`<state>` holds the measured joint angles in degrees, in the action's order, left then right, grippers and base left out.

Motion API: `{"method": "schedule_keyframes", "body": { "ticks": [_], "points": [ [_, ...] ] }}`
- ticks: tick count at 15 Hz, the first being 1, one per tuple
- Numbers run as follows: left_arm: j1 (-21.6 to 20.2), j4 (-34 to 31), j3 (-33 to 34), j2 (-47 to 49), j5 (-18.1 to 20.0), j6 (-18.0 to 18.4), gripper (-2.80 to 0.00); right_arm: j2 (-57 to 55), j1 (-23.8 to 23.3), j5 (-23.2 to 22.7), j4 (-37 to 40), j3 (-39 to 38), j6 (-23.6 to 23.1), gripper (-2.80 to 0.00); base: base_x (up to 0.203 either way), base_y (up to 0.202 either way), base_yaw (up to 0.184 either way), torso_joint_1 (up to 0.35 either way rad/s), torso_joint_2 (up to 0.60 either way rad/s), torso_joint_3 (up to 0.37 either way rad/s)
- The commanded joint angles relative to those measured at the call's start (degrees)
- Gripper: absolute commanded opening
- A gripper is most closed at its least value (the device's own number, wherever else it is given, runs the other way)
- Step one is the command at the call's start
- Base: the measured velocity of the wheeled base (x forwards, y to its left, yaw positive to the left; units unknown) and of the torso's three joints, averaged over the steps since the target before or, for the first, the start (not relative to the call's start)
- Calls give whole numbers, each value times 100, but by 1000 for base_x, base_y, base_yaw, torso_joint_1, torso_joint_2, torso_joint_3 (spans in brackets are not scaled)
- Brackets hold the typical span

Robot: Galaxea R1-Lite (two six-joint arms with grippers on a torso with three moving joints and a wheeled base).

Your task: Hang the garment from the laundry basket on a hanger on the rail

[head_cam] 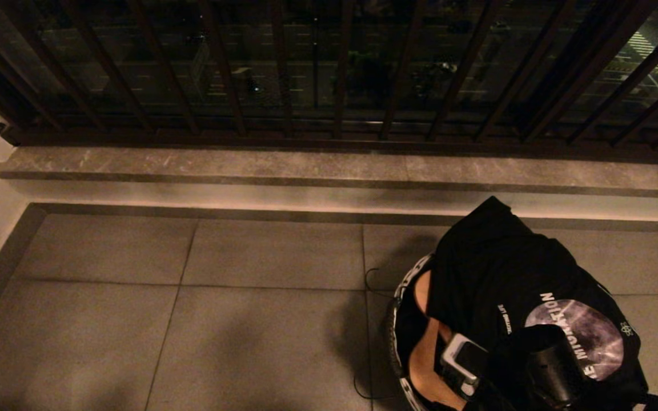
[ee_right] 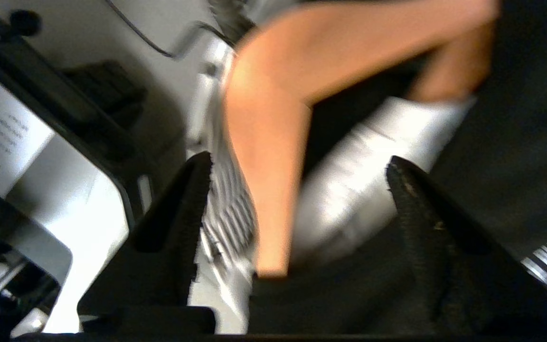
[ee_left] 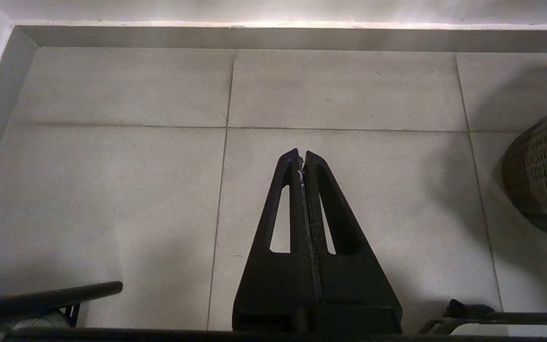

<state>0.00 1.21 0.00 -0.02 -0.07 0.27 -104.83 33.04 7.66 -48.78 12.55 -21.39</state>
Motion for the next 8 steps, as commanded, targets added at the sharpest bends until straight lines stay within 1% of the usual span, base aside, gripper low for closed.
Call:
{"method": "schedule_keyframes", "body": {
  "ticks": [1, 4, 7, 8],
  "points": [
    [0, 3, 44, 2, -1, -7, -280, -493, 98, 87, -269, -65, -17, 0, 0, 0, 0, 0, 0, 0],
    [0, 3, 44, 2, -1, -9, -280, -1004, 129, 565, -859, -124, -119, 0, 0, 0, 0, 0, 0, 0],
    [0, 4, 44, 2, -1, -9, -280, -1548, 127, 619, -1447, -171, -153, 0, 0, 0, 0, 0, 0, 0],
    [0, 4, 44, 2, -1, -9, -280, -1730, 119, 621, -1788, -177, -162, 0, 0, 0, 0, 0, 0, 0]
  ]
}}
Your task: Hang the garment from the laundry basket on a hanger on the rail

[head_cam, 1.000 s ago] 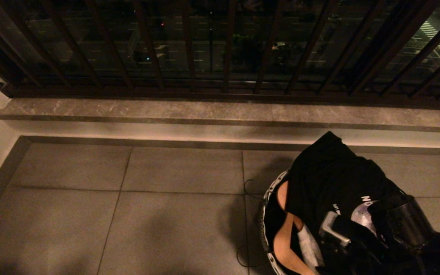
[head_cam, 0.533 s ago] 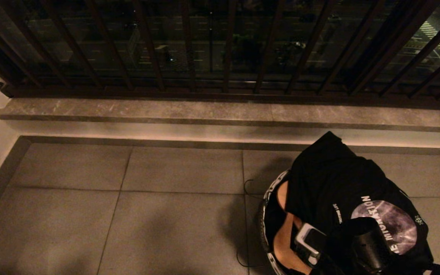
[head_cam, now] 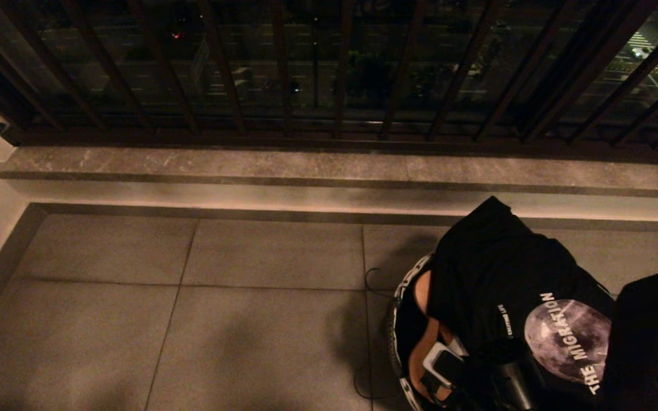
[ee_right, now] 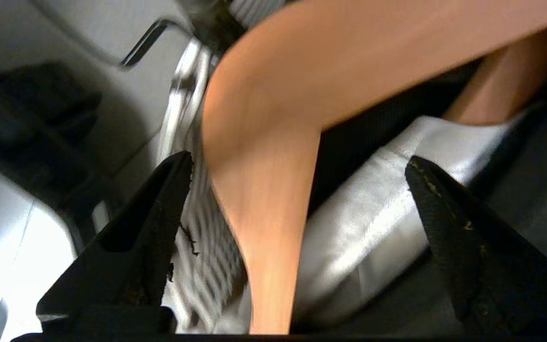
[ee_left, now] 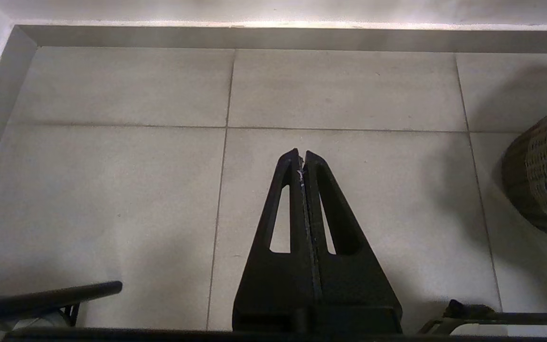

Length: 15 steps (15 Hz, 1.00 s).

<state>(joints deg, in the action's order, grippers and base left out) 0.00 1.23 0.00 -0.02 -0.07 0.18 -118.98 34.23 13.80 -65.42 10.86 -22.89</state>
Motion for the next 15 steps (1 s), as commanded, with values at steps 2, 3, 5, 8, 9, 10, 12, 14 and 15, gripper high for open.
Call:
{"method": "schedule_keyframes", "body": {
  "ticks": [2, 3, 5, 8, 9, 10, 12, 14, 15],
  "points": [
    [0, 0, 44, 2, -1, 0, -280, -532, 4, 12, -430, -17, -59, 0, 0, 0, 0, 0, 0, 0],
    [0, 0, 44, 2, -1, 0, -280, -615, 3, 9, -496, 8, -86, 0, 0, 0, 0, 0, 0, 0],
    [0, 5, 44, 2, -1, 0, -280, -739, -4, 15, -628, 24, -101, 0, 0, 0, 0, 0, 0, 0],
    [0, 0, 35, 2, -1, 8, -280, -823, 5, 18, -735, -51, -92, -280, 0, 0, 0, 0, 0, 0],
    [0, 0, 42, 2, -1, 8, -280, -858, 6, 28, -736, -79, -92, -280, 0, 0, 0, 0, 0, 0],
    [0, 0, 44, 2, -1, 8, -280, -916, 21, 63, -746, -167, -92, -280, 0, 0, 0, 0, 0, 0],
    [0, 0, 37, 2, -1, 8, -280, -1083, 80, 93, -897, -222, -89, -280, 0, 0, 0, 0, 0, 0],
    [0, 0, 44, 2, -1, 8, -280, -1202, 82, 105, -1416, -300, -141, -280, 0, 0, 0, 0, 0, 0],
    [0, 0, 44, 2, -1, 1, -280, -1140, 76, 105, -1593, -367, -178, -280, 0, 0, 0, 0, 0, 0]
  ]
}}
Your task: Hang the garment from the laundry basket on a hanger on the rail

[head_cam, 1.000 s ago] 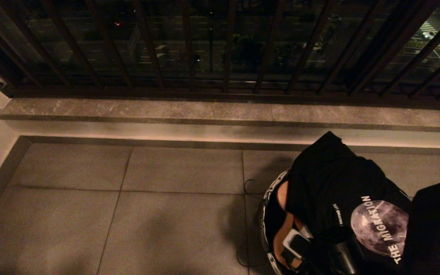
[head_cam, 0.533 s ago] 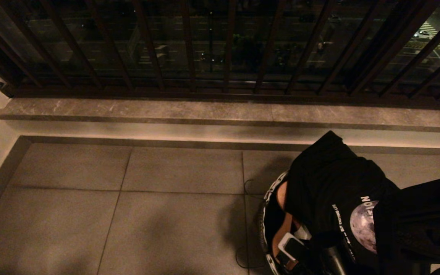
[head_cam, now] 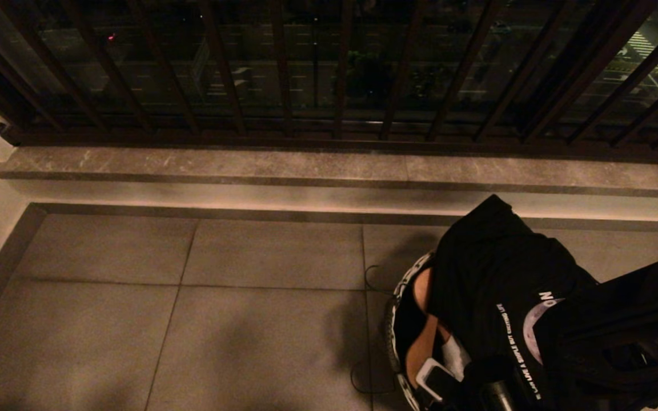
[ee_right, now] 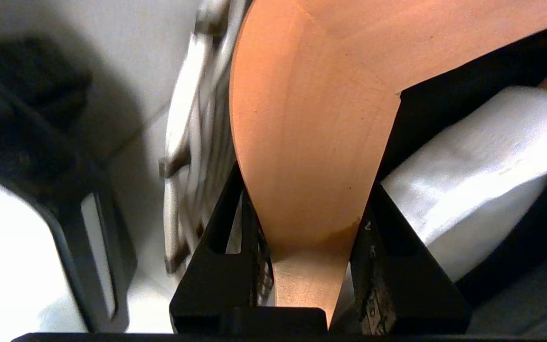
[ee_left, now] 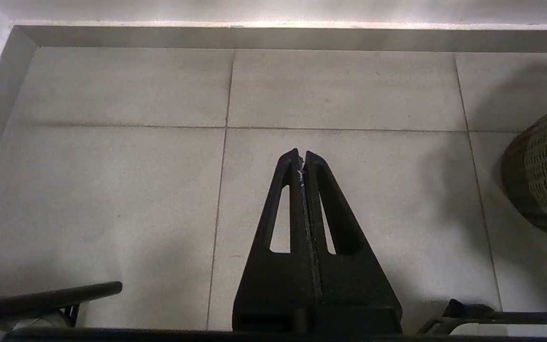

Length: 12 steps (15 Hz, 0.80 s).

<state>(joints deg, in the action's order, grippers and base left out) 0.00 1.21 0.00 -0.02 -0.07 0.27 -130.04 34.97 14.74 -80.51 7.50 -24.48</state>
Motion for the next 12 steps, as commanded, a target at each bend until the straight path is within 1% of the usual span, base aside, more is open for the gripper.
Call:
{"method": "schedule_keyframes", "body": {
  "ticks": [1, 4, 6, 8, 9, 10, 11, 12],
  "points": [
    [0, 2, 40, 2, -1, 0, -280, 117, 1, 12, -246, -118, -24, -280, 0, 0, 0, 0, 0, 0],
    [0, 2, 44, 2, -1, 0, -280, 1082, -3, 12, -599, -394, -22, -280, 0, 0, 0, 0, 0, 0],
    [0, 2, 44, 2, -1, 0, -280, 2022, -10, 12, -650, -483, -18, -280, 0, 0, 0, 0, 0, 0],
    [0, 3, 37, 2, -1, 0, -280, 3025, -14, 15, -540, -499, -5, -280, 0, 0, 0, 0, 0, 0],
    [0, 3, 43, 2, -1, 0, -280, 3466, -15, 16, -376, -457, 9, -280, 0, 0, 0, 0, 0, 0],
    [0, 2, 36, 2, -1, 0, -280, 3964, -15, 23, -57, -344, 50, -280, 0, 0, 0, 0, 0, 0],
    [0, 2, 44, 2, 0, -9, -280, 4490, -16, 31, 431, -155, 120, -280, 0, 0, 0, 0, 0, 0],
    [0, 11, 44, 2, -1, -9, -280, 5034, -16, 47, 1119, 104, 197, -280, 0, 0, 0, 0, 0, 0]
  ]
}}
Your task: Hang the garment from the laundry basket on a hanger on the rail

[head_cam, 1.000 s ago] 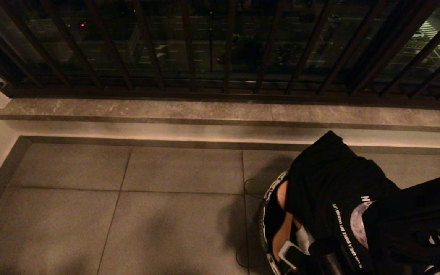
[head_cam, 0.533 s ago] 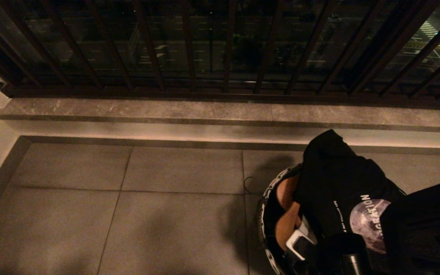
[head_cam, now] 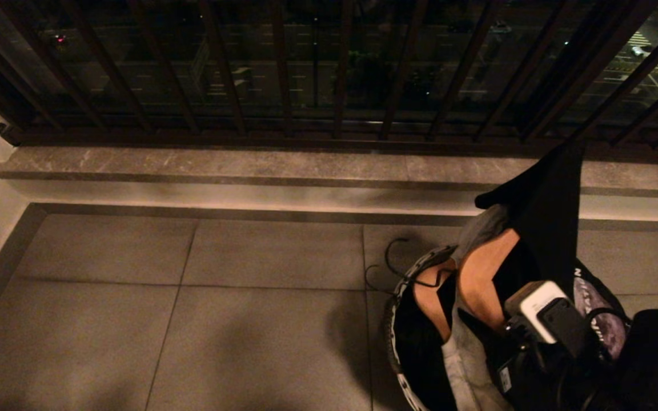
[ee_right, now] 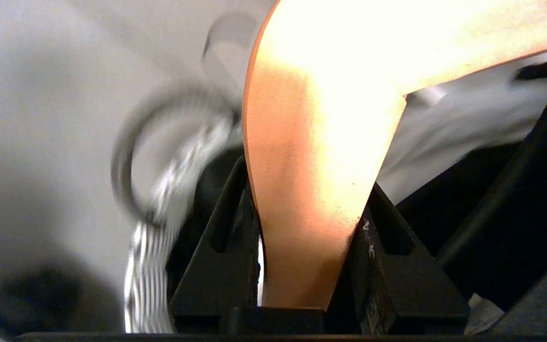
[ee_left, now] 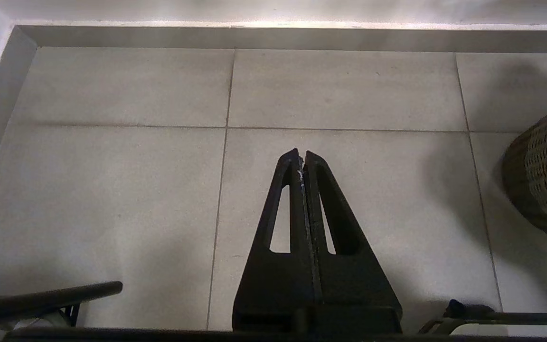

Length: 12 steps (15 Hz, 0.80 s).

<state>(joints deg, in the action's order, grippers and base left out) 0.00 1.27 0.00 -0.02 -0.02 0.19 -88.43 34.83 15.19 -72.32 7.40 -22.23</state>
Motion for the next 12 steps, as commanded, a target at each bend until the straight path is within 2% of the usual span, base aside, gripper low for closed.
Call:
{"method": "schedule_keyframes", "body": {
  "ticks": [1, 3, 4, 5, 6, 8, 9, 10, 12],
  "points": [
    [0, -4, 44, 2, -6, -1, -280, 1427, -2, 22, 1184, 436, 59, -280, 0, 0, 0, 0, 0, 0],
    [0, 5, 44, 2, -3, -28, -280, 2557, -43, 106, 3570, 1196, 309, -280, 0, 0, 0, 0, 0, 0],
    [0, 5, 44, 2, -6, -28, -280, 3040, -73, 245, 4583, 1522, 431, -280, 0, 0, 0, 0, 0, 0],
    [0, 5, 44, 2, -6, -28, -280, 3475, -109, 544, 5245, 1767, 529, -280, 0, 0, 0, 0, 0, 0],
    [0, 5, 44, 2, -6, -28, -280, 3773, -278, 1008, 5630, 1901, 592, -280, 0, 0, 0, 0, 0, 0],
    [0, -4, 44, 2, -6, 16, -280, 4076, -1155, 1374, 5843, 1850, 639, -280, 0, 0, 0, 0, 0, 0],
    [0, -4, 44, 2, -6, 16, -280, 4432, -1441, 1434, 5913, 1812, 672, -280, 0, 0, 0, 0, 0, 0],
    [0, -4, 44, 2, -6, 16, -280, 4764, -1689, 1390, 5973, 1789, 729, -280, 0, 0, 0, 0, 0, 0],
    [0, -4, 44, 2, -6, 7, -280, 5374, -1949, 942, 6406, 1880, 992, -280, 0, 0, 0, 0, 0, 0]
  ]
}}
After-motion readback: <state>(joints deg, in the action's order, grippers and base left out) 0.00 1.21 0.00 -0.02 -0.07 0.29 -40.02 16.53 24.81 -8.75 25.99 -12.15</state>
